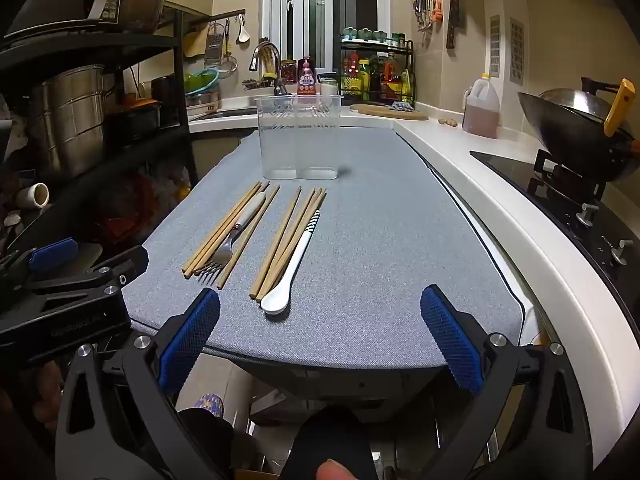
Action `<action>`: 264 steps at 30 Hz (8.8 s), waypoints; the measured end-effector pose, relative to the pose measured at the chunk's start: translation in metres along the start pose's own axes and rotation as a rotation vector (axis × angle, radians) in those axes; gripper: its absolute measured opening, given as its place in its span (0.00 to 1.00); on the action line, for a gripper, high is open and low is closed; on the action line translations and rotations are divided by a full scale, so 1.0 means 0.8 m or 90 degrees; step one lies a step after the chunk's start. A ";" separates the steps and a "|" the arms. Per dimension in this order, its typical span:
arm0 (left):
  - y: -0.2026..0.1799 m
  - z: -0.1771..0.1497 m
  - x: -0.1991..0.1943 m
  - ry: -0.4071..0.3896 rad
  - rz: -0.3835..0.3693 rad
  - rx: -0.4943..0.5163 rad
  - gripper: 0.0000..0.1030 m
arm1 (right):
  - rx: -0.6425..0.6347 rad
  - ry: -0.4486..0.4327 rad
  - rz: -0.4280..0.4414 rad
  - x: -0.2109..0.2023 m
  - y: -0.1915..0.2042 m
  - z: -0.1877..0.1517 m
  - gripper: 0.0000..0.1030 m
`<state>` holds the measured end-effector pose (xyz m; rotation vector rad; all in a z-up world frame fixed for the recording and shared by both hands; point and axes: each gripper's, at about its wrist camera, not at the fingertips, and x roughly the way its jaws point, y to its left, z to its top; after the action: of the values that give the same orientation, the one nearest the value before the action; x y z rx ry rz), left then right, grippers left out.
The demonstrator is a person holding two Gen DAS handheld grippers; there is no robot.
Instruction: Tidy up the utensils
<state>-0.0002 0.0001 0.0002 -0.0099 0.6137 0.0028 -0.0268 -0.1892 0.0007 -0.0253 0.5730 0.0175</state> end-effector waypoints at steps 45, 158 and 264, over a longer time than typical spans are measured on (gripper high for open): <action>-0.002 -0.001 -0.003 -0.003 -0.003 0.003 0.93 | -0.004 -0.005 0.000 -0.001 0.002 0.002 0.95; 0.012 -0.009 0.130 0.059 -0.022 0.046 0.70 | 0.011 0.027 0.043 0.128 -0.020 -0.022 0.34; -0.039 0.365 0.198 -0.092 -0.065 0.077 0.93 | 0.037 -0.052 0.120 0.273 -0.054 0.356 0.59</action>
<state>0.2975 -0.0283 0.1483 0.0758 0.4671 -0.1316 0.3119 -0.2218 0.1228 0.0854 0.4921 0.1852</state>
